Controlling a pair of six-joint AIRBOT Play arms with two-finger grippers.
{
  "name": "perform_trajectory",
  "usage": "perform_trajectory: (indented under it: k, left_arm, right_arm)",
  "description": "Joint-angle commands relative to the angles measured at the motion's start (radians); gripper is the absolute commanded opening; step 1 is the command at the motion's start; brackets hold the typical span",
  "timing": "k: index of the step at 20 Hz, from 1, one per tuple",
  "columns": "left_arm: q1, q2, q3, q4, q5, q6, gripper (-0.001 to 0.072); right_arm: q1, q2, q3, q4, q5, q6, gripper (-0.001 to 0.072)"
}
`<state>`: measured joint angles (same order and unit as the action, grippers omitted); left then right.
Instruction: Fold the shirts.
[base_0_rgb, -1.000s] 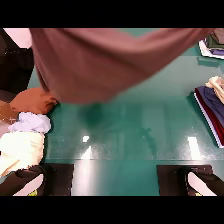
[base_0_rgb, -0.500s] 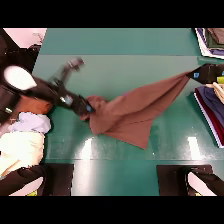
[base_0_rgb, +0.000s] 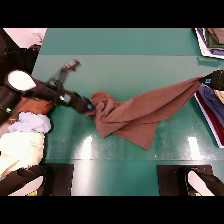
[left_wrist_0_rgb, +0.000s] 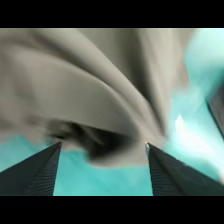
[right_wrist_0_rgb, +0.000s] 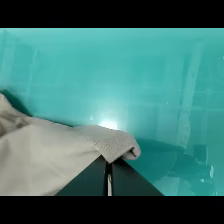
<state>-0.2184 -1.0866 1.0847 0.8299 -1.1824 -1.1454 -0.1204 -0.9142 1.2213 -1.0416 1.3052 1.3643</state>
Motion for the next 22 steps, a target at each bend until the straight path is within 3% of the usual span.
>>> perform_trajectory:
  k: [1, 5, 10, 12, 17, 22]
  left_arm:
    - [0.13, -0.043, 0.072, 0.014, 0.048, 0.002, 0.0607]
    - [0.159, -0.241, 0.072, -0.004, 0.095, 0.101, 0.0607]
    - [0.152, -0.503, 0.073, -0.256, 0.153, 0.287, 0.0606]
    - [0.124, -0.547, 0.074, -0.273, 0.2, 0.325, 0.0606]
    - [0.041, -0.587, 0.144, -0.241, 0.338, 0.311, 0.0606]
    - [0.007, -0.611, 0.157, -0.233, 0.352, 0.285, 0.0604]
  right_arm:
    - [-0.013, 0.003, -0.003, 0.002, -0.002, 0.0, 0.0015]
    - [-0.013, 0.003, -0.003, 0.002, 0.0, 0.0, 0.0015]
    - [-0.011, 0.003, -0.003, 0.002, -0.001, 0.009, 0.0015]
    - [-0.011, 0.003, -0.003, 0.002, -0.006, 0.016, 0.0016]
    - [-0.01, 0.003, -0.003, 0.002, 0.0, 0.021, 0.0015]
    - [-0.01, 0.003, -0.003, 0.002, -0.002, 0.027, 0.0015]
